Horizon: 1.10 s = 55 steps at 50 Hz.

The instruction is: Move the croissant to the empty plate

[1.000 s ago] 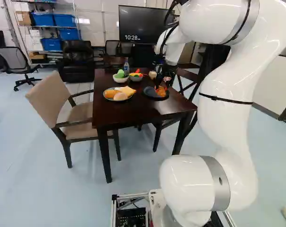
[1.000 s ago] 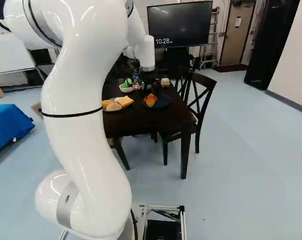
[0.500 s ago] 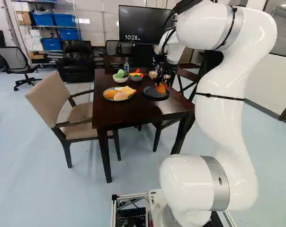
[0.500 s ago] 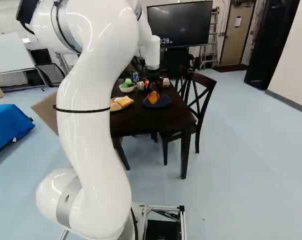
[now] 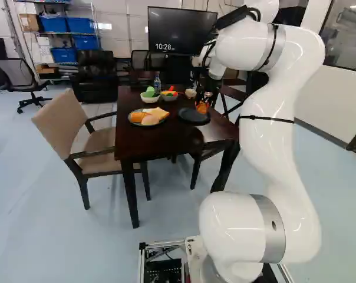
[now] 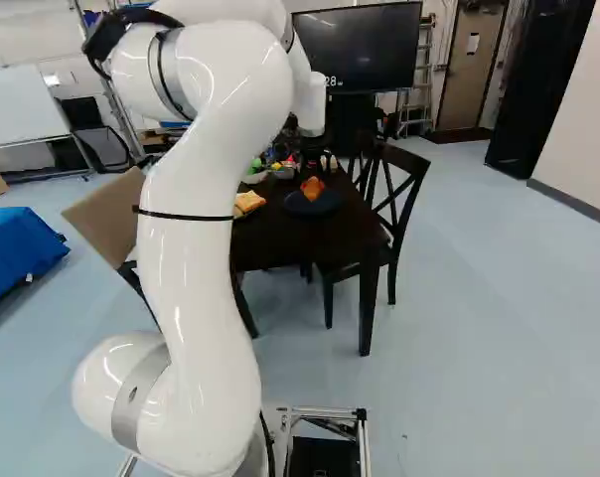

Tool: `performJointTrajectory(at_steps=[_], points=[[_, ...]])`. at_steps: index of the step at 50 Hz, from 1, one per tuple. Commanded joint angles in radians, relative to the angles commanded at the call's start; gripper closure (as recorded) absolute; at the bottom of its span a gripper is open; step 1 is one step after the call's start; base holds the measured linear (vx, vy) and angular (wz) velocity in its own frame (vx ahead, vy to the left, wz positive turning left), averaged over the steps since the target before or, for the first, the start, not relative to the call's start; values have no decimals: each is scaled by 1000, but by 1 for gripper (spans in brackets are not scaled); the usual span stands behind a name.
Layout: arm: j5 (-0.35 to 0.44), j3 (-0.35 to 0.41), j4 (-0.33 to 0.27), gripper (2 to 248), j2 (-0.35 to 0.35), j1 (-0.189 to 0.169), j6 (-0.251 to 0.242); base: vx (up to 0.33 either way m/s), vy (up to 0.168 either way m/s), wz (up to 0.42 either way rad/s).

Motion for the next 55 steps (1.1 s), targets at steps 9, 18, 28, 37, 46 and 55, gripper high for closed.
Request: performJointTrajectory(at_steps=[9, 18, 28, 37, 46, 55], points=[[0, -38, 0, 128, -43, 3, 0, 0, 0, 0], [0, -71, 0, 128, -84, 5, 0, 0, 0, 0], [4, -89, 0, 128, -116, 6, 0, 0, 0, 0], [4, -95, 0, 128, -138, 6, 0, 0, 0, 0], [4, -97, 0, 128, -148, 6, 0, 0, 0, 0], [4, -97, 0, 128, -148, 6, 0, 0, 0, 0]])
